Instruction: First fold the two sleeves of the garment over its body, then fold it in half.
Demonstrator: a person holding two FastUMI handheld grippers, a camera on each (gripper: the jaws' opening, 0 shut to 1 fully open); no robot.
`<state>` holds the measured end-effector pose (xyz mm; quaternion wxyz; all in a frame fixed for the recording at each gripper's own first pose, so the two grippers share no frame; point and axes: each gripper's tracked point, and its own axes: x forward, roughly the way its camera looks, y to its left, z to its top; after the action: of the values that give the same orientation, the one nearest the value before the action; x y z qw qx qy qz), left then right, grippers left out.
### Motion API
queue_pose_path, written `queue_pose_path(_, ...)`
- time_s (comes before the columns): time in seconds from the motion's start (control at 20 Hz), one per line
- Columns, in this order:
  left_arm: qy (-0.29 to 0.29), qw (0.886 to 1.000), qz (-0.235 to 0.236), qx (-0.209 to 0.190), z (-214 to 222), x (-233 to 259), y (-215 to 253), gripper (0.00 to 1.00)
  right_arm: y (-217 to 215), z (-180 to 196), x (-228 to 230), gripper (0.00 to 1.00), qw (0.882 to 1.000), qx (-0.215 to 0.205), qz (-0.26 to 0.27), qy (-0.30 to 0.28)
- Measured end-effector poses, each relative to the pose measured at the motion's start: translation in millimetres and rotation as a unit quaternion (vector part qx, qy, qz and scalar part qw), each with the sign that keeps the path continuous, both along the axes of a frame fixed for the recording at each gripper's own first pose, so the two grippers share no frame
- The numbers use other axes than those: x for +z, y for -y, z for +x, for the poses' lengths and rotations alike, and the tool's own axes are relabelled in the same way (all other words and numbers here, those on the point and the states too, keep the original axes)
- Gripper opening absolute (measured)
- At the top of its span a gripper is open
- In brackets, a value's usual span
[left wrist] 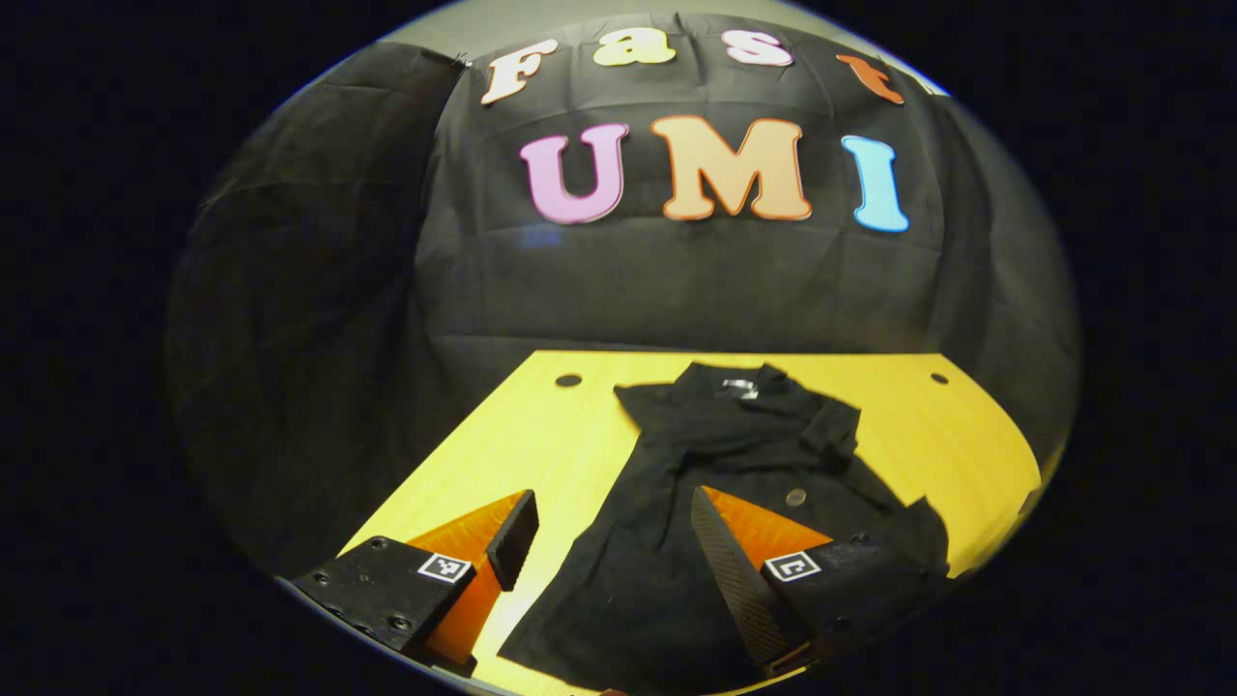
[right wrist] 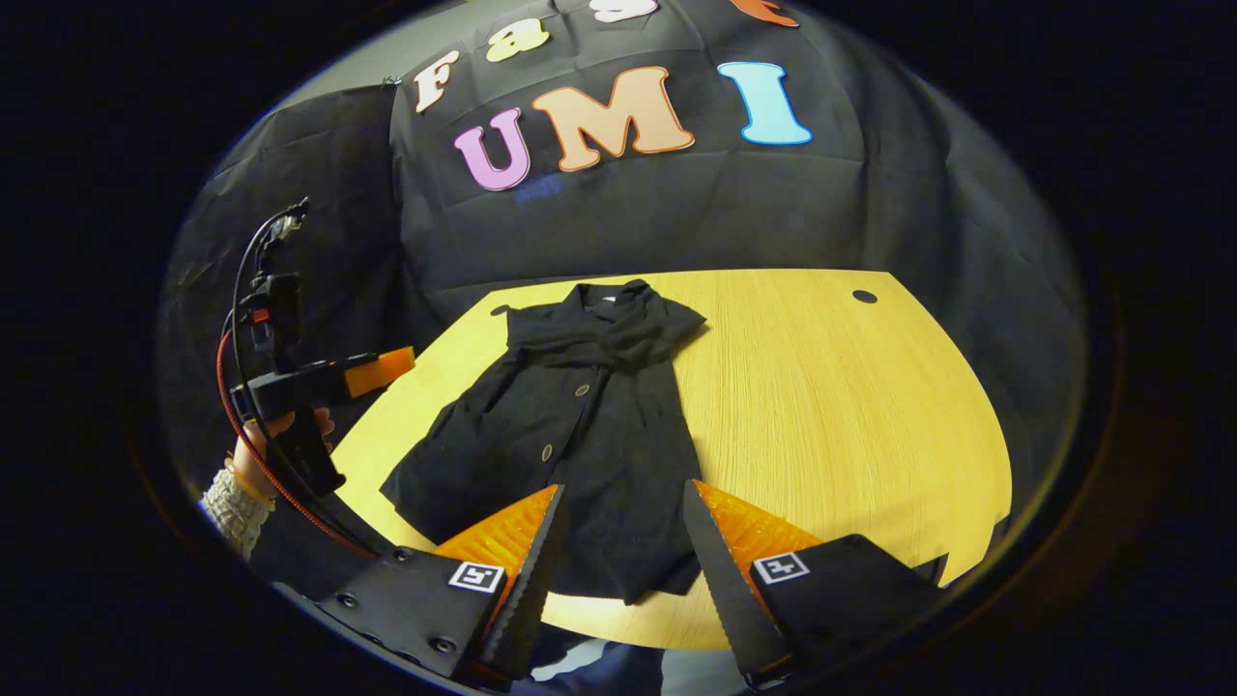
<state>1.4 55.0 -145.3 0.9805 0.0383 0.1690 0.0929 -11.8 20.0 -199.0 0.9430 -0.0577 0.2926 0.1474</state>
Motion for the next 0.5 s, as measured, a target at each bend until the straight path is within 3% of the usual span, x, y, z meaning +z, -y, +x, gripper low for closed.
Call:
queue_pose_path(0.3,-0.064,0.997,-0.013,0.031,-57,-62,-15,0.94,9,3,-47,0.79,0.998,0.005,-0.022,-0.050)
queue_pose_path(0.5,-0.112,0.992,-0.034,0.046,-72,-93,-16,0.95,13,9,-71,0.79,0.997,0.000,-0.027,-0.074)
